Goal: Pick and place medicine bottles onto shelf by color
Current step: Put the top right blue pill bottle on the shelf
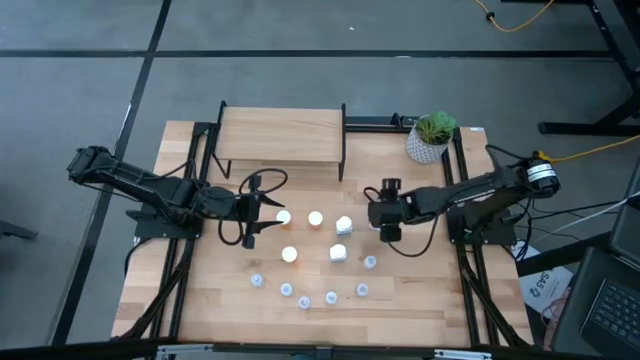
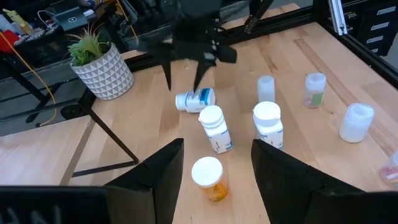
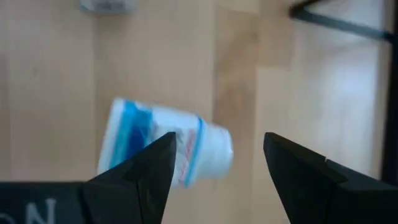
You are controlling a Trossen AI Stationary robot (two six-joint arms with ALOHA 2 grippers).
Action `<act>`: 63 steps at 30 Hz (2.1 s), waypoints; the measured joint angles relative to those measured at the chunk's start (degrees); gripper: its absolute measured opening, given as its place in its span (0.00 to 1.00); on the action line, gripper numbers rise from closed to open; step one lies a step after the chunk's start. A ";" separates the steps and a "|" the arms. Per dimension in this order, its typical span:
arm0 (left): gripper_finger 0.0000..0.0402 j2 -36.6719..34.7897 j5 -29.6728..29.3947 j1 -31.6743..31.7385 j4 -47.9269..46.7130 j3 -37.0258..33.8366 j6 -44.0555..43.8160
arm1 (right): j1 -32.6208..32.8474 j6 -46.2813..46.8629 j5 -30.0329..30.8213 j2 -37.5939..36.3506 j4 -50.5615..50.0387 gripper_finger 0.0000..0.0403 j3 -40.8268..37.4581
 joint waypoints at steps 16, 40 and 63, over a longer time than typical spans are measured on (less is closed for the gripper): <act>0.45 0.00 0.00 -0.01 -0.23 0.00 -0.01 | 1.46 24.60 -12.65 0.39 9.98 0.61 0.51; 0.45 0.00 0.00 0.00 -0.34 0.00 -0.03 | 1.42 39.08 -9.84 2.87 -7.97 0.61 0.49; 0.45 0.00 0.00 0.00 -0.34 0.00 -0.07 | 2.54 50.78 -12.42 2.87 -4.38 0.61 0.51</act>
